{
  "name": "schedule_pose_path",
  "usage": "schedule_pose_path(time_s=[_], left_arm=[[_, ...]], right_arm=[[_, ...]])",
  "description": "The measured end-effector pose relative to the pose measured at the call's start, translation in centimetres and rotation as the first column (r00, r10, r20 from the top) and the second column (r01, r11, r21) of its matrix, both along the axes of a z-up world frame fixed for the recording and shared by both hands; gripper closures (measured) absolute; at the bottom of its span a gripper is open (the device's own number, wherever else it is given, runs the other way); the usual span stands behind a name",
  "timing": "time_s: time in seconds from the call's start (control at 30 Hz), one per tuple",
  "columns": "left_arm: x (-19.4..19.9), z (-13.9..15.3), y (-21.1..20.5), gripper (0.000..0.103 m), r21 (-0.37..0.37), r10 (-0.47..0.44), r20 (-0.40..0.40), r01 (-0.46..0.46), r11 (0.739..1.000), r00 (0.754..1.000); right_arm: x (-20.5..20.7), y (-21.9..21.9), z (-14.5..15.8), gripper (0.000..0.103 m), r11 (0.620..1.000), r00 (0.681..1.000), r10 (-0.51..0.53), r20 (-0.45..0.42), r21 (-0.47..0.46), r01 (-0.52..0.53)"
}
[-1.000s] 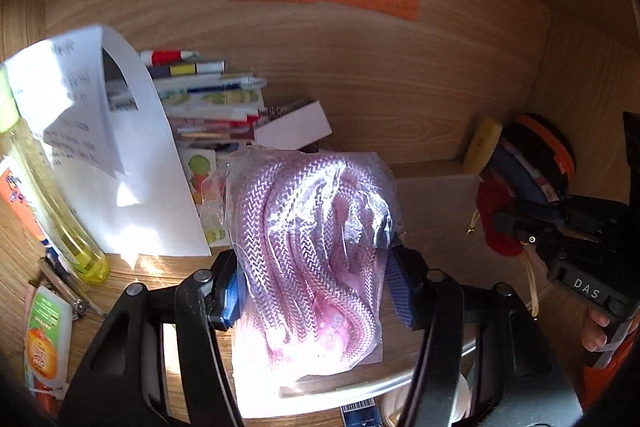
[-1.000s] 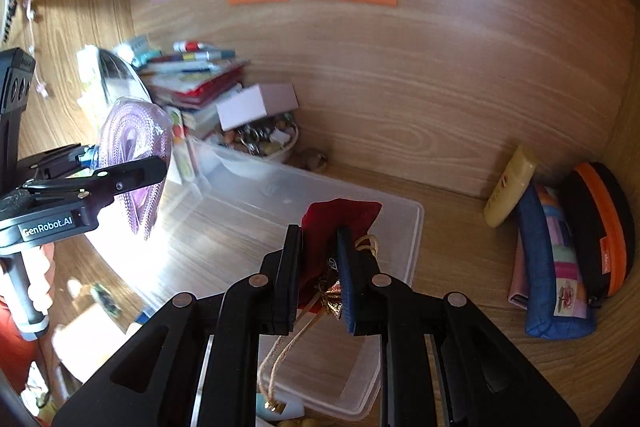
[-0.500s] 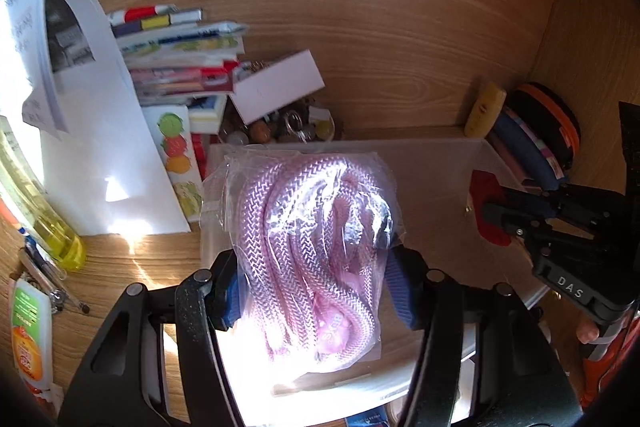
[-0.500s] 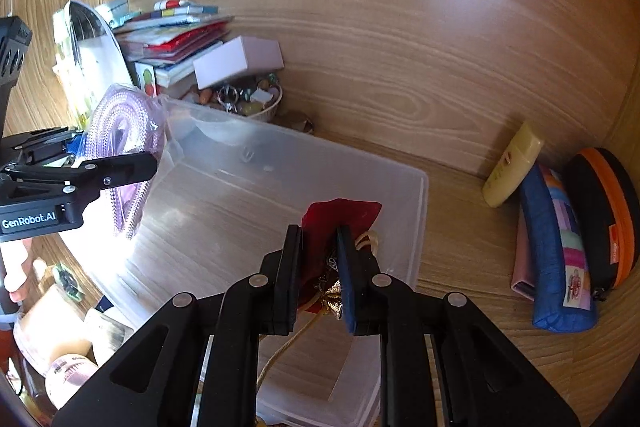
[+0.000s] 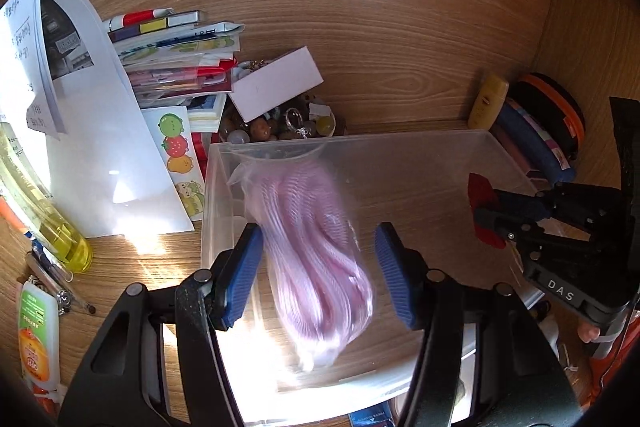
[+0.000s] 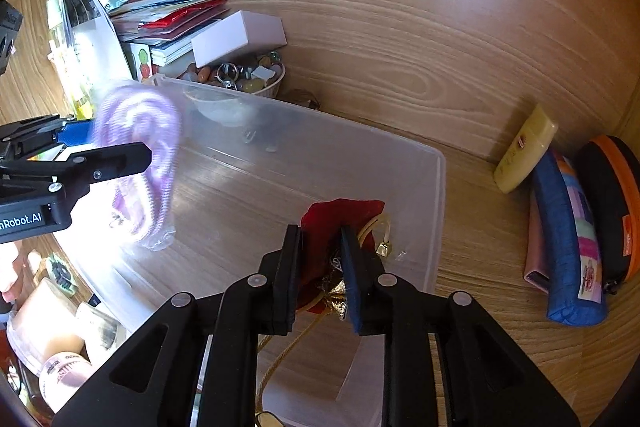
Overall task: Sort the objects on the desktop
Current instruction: 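Open left tool to drop the rope bag while right tool releases the pouch into box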
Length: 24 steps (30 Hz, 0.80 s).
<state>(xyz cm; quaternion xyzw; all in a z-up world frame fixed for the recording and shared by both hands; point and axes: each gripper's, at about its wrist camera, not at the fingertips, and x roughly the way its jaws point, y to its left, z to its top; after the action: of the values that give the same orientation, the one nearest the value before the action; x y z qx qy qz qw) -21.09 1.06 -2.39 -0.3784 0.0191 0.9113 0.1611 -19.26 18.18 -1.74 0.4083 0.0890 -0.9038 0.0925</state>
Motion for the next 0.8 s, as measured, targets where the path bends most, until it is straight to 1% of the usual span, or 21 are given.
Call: schedule_pose_path(time_s=[0.13,0.2,0.23,0.33,0.37,0.43,0.6,0.63,0.7,0.8], left_arm=[[0.4,0.3,0.3,0.045,-0.003,-0.023,-0.023,0.023,1.000,0.999],[0.5,0.4,0.3,0.045,-0.005,-0.029,-0.031,0.029,1.000,0.999],[0.5,0.4,0.5,0.045,-0.008,-0.031,-0.035,0.031,0.999,0.999],[0.7,0.7,0.5,0.045,-0.007,-0.029,-0.046,0.028,1.000,0.999],[0.7,0.8,0.4,0.044,-0.003,-0.028,-0.049,0.028,1.000,0.998],[0.9,1.0,0.2,0.038,0.001,-0.022,-0.059,0.022,1.000,0.998],[1.3,2.0,-0.3,0.033,0.013,-0.006,-0.097,0.007,1.000,0.995],[1.4,2.2,-0.4,0.028,0.017,-0.002,-0.106,0.004,1.000,0.994],[1.7,2.8,-0.6,0.022,0.023,0.008,-0.125,-0.005,1.000,0.992],[2.3,3.6,-1.0,0.014,0.027,0.017,-0.147,-0.014,1.000,0.989]], right_arm=[[0.0,-0.2,0.0,0.079,1.000,1.000,0.001,-0.002,0.017,-0.001],[0.0,-0.4,0.0,0.072,0.999,1.000,-0.001,-0.011,0.033,0.001],[0.1,-0.5,0.0,0.071,1.000,1.000,-0.004,-0.029,0.029,0.005],[0.3,-0.6,0.2,0.065,0.999,0.999,-0.004,-0.043,0.039,0.005],[0.4,-0.6,0.2,0.061,0.999,0.999,-0.003,-0.047,0.042,0.005],[0.5,-0.7,0.4,0.056,0.999,0.998,-0.005,-0.058,0.049,0.008],[1.1,-0.8,1.2,0.039,0.997,0.995,-0.013,-0.103,0.074,0.020],[1.2,-0.8,1.4,0.038,0.997,0.994,-0.014,-0.111,0.080,0.023],[1.5,-1.0,1.9,0.035,0.996,0.992,-0.014,-0.127,0.089,0.026],[2.1,-1.0,2.7,0.033,0.995,0.989,-0.015,-0.145,0.095,0.029]])
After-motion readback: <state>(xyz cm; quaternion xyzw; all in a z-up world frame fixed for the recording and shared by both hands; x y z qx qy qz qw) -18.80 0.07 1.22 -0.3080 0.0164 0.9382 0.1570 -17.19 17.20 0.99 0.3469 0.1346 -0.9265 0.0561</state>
